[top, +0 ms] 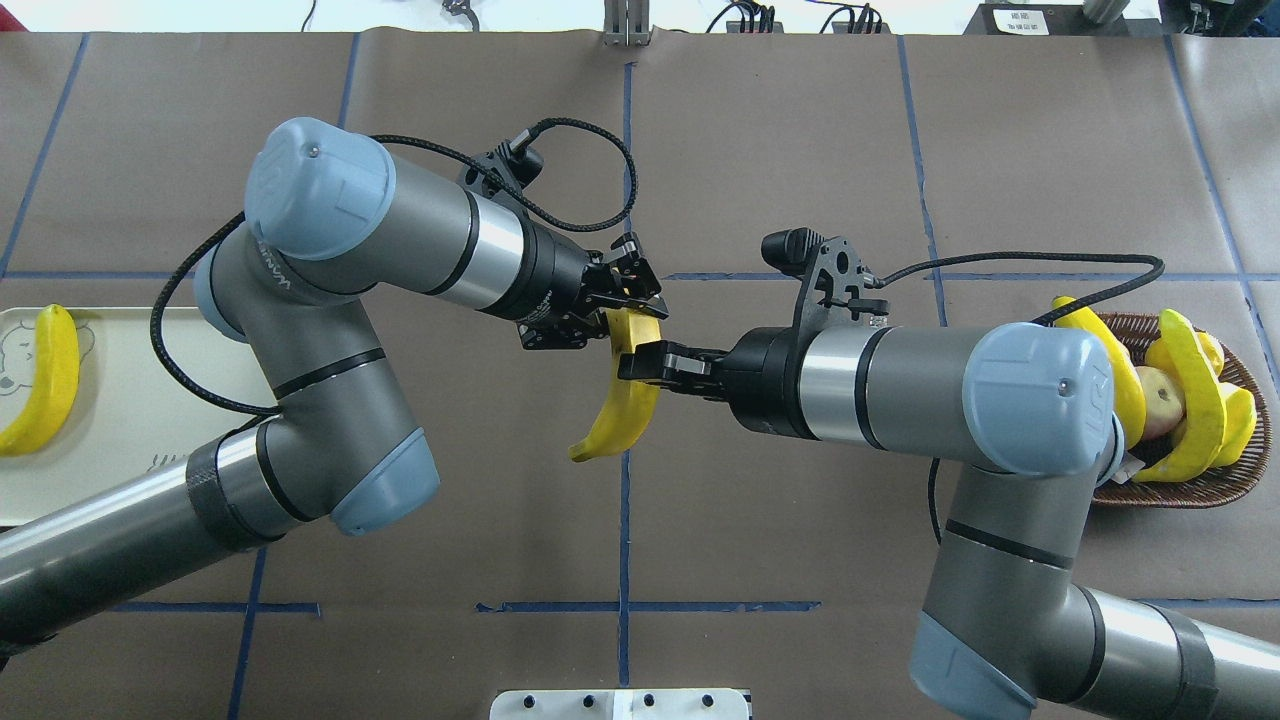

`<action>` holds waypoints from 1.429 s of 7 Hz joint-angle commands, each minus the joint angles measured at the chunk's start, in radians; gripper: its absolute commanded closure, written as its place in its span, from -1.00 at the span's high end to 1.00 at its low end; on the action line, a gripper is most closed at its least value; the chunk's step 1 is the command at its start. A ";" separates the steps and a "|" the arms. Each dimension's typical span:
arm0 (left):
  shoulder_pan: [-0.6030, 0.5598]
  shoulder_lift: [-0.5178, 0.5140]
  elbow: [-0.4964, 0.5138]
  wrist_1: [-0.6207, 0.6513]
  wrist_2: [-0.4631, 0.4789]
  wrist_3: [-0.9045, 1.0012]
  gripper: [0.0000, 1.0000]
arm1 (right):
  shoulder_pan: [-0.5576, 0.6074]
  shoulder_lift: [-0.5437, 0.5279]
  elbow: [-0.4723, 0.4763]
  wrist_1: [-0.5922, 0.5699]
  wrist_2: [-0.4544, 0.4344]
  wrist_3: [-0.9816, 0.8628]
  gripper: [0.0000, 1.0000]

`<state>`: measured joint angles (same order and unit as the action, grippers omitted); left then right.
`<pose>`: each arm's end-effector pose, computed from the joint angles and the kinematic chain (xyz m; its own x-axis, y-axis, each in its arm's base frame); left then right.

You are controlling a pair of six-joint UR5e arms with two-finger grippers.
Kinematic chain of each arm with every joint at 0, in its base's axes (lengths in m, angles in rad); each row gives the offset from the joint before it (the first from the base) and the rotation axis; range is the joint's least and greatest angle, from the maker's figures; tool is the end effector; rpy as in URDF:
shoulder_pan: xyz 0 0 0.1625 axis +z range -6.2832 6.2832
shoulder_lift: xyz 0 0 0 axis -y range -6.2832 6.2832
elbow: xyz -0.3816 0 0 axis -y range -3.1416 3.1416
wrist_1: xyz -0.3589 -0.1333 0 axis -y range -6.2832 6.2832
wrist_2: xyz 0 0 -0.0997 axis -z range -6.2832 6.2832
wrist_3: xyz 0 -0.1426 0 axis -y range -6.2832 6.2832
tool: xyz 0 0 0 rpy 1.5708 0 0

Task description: Transfer all bananas from basket to plate

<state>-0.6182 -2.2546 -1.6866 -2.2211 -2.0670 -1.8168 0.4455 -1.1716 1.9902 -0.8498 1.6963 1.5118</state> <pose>0.4736 -0.4171 0.1171 0.0650 -0.3090 -0.9488 0.1447 0.9437 -0.2974 -0.4358 -0.3360 0.1568 0.0467 -0.0425 0.9980 -0.3124 0.9484 0.0550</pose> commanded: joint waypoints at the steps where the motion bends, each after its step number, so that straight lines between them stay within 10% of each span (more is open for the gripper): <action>1: -0.037 0.000 -0.004 0.003 0.001 -0.062 -1.00 | 0.001 0.000 0.008 0.000 -0.018 0.031 0.99; 8: -0.239 0.353 -0.027 0.040 -0.055 0.248 -1.00 | 0.015 -0.054 0.050 -0.018 -0.044 0.091 0.98; 10: -0.288 0.540 -0.021 0.038 -0.036 0.518 -1.00 | 0.181 -0.141 0.067 -0.107 0.148 -0.005 0.99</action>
<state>-0.8769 -1.8199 -1.7104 -2.1817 -2.1112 -1.4503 0.5253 -1.2735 2.0515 -0.8981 1.7214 1.5708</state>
